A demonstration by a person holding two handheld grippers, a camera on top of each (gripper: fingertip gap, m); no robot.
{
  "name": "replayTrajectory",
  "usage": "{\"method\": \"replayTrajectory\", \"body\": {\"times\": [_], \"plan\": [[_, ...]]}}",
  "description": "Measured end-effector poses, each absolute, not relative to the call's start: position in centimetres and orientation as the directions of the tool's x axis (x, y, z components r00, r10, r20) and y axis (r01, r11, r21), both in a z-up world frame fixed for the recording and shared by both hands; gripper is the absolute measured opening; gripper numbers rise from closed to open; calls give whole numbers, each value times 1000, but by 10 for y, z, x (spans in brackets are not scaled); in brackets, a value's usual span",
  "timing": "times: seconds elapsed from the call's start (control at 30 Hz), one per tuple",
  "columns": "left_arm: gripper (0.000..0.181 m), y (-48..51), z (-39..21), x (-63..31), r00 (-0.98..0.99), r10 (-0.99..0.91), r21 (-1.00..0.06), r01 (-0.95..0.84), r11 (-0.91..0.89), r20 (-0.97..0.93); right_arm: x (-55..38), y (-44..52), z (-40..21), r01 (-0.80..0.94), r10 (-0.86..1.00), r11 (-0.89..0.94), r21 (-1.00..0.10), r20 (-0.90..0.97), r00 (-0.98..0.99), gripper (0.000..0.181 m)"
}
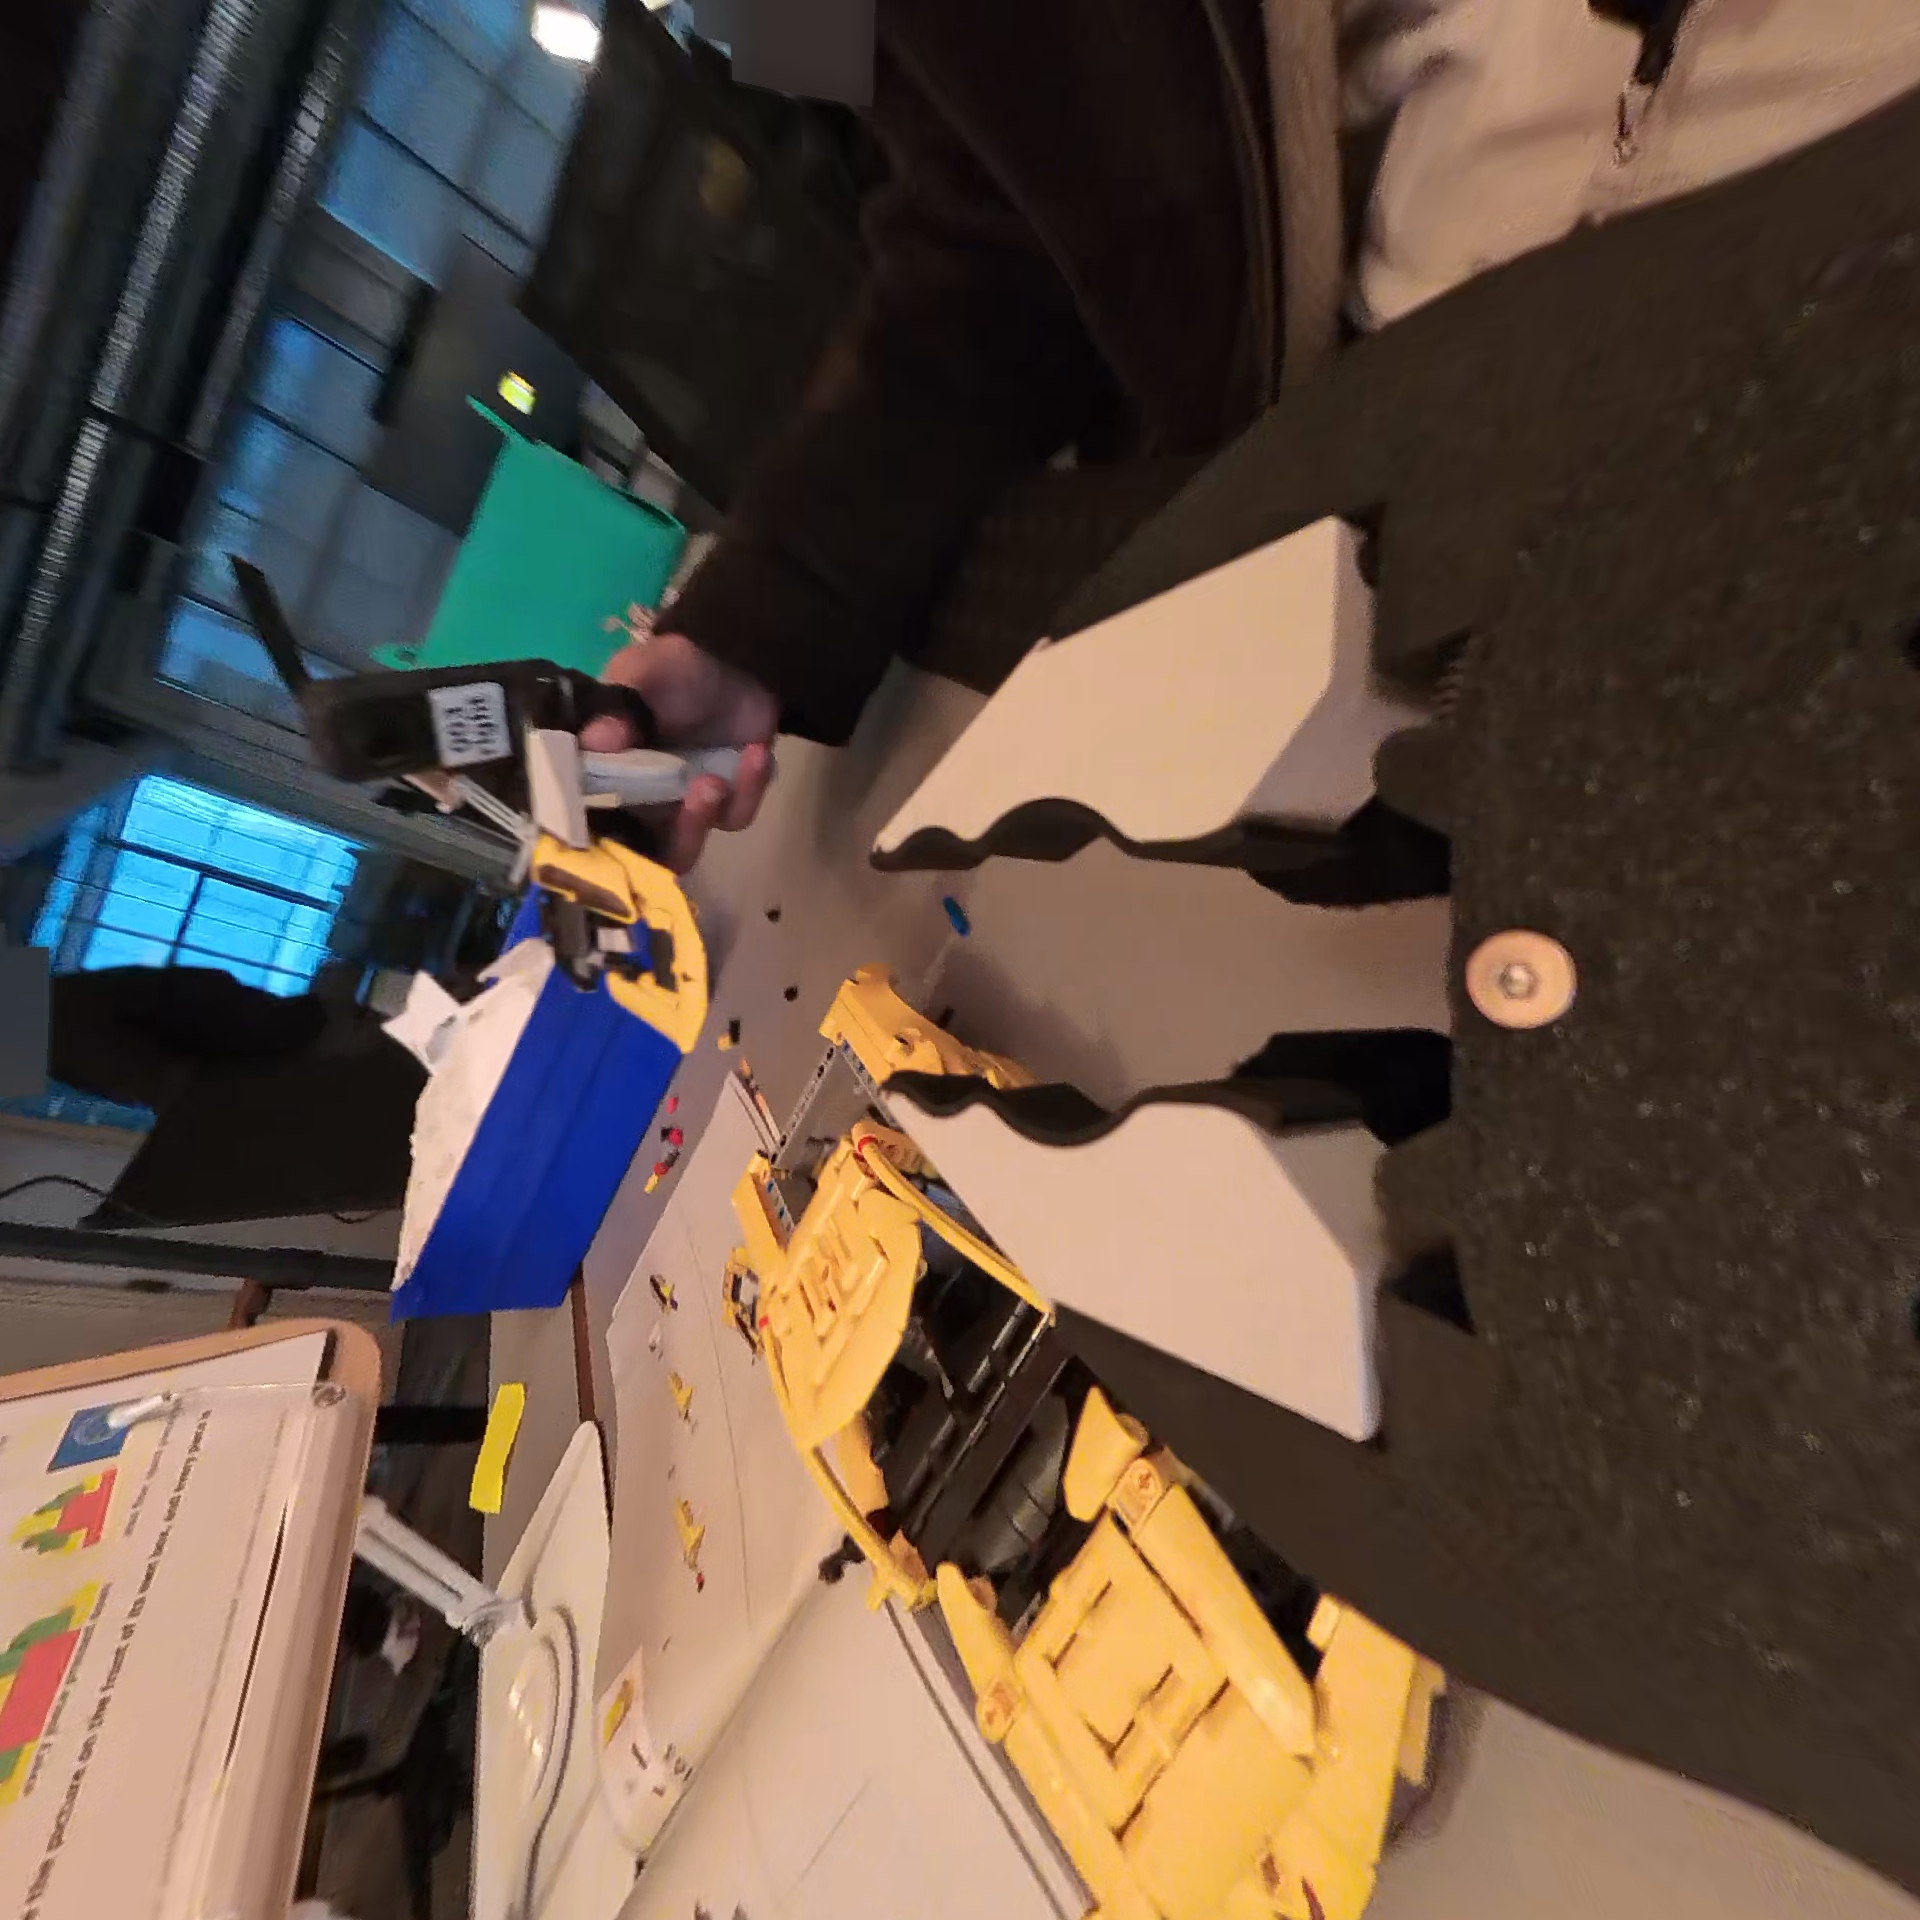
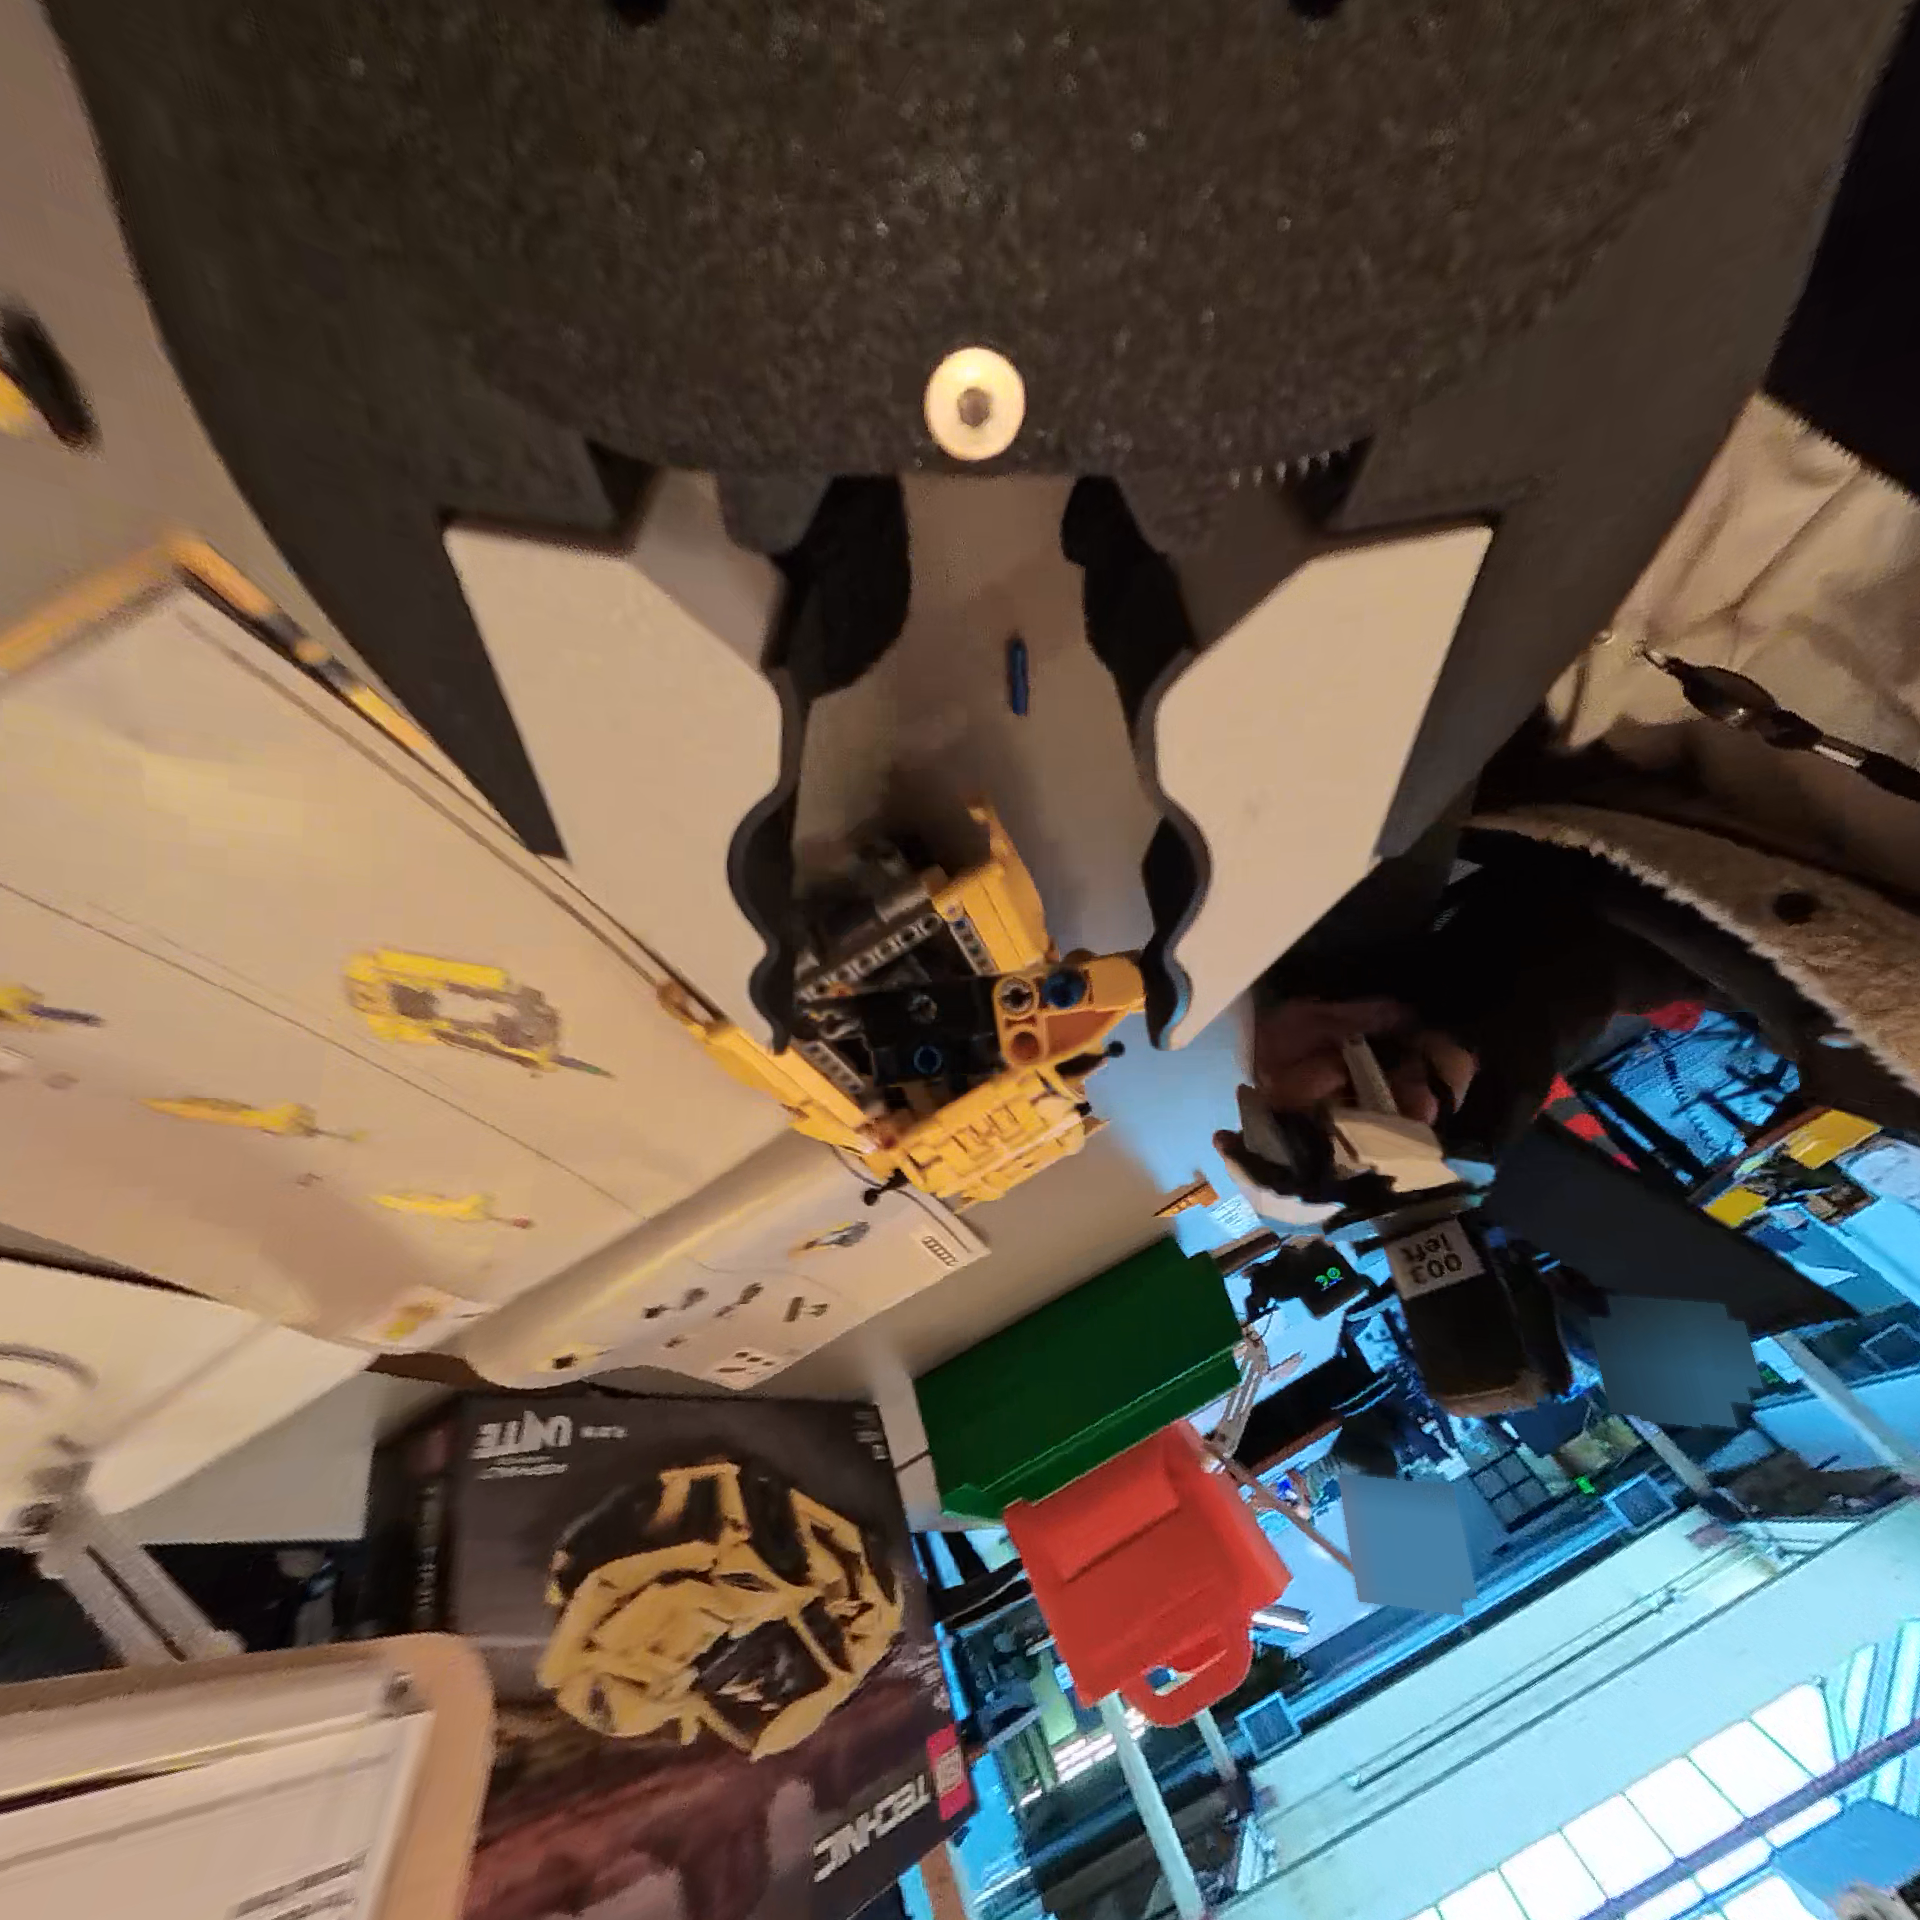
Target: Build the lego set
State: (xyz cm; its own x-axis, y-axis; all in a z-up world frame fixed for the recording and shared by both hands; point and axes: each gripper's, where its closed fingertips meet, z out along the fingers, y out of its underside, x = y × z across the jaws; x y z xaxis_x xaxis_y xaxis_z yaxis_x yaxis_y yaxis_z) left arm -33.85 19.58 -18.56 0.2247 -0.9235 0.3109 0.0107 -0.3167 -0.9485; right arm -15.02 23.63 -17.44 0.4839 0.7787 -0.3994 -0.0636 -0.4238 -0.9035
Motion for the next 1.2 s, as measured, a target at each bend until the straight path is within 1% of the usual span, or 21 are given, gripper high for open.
{"method": "replayTrajectory", "body": {"times": [0.07, 0.13, 0.23, 0.37, 0.47, 0.6, 0.7, 0.77, 0.83, 0.9, 1.0, 1.07, 1.17, 1.2], "plan": [[39, 197, -183, -341, 201, -911, -933, 45, -358, 359, -133, 231, -182, -39, 762, -431, -901, -387, 519, 67], [39, 198, -184, -342, 196, -907, -928, 49, -369, 372, -122, 220, -193, 41, 765, -430, -902, -340, 546, 67], [39, 196, -186, -338, 185, -911, -929, 29, -370, 369, -116, 201, -213, 132, 766, -483, -866, -345, 542, 67], [39, 196, -187, -336, 174, -907, -923, 28, -384, 383, -111, 191, -231, 192, 783, -475, -859, -312, 538, 67], [39, 198, -186, -337, 165, -899, -914, 39, -405, 405, -105, 185, -249, 276, 800, -466, -841, -267, 537, 67], [39, 199, -187, -336, 163, -896, -910, 39, -412, 413, -96, 184, -258, 311, 774, -470, -826, -217, 594, 67], [39, 198, -188, -335, 167, -896, -911, 29, -412, 411, -87, 181, -263, 317, 666, -509, -800, -134, 734, 67], [38, 199, -188, -335, 169, -896, -911, 29, -411, 410, -75, 179, -264, 313, 533, -533, -786, -25, 845, 67], [38, 199, -189, -335, 170, -896, -911, 28, -412, 411, -66, 170, -266, 296, 394, -574, -764, 59, 917, 67], [39, 199, -189, -334, 168, -897, -911, 25, -411, 409, -50, 159, -265, 250, 202, -621, -743, 157, 967, 68], [39, 197, -189, -334, 167, -901, -915, 21, -404, 401, -40, 144, -264, 211, 20, -664, -718, 264, 964, 67], [39, 196, -188, -334, 166, -903, -917, 21, -398, 396, -47, 142, -265, 182, -23, -684, -706, 271, 962, 68], [39, 195, -188, -334, 165, -904, -917, 22, -397, 395, -67, 144, -274, 99, -40, -729, -678, 187, 982, 67], [38, 195, -187, -335, 168, -903, -917, 27, -397, 396, -66, 143, -278, 53, -81, -745, -665, 169, 982, 66]]}}
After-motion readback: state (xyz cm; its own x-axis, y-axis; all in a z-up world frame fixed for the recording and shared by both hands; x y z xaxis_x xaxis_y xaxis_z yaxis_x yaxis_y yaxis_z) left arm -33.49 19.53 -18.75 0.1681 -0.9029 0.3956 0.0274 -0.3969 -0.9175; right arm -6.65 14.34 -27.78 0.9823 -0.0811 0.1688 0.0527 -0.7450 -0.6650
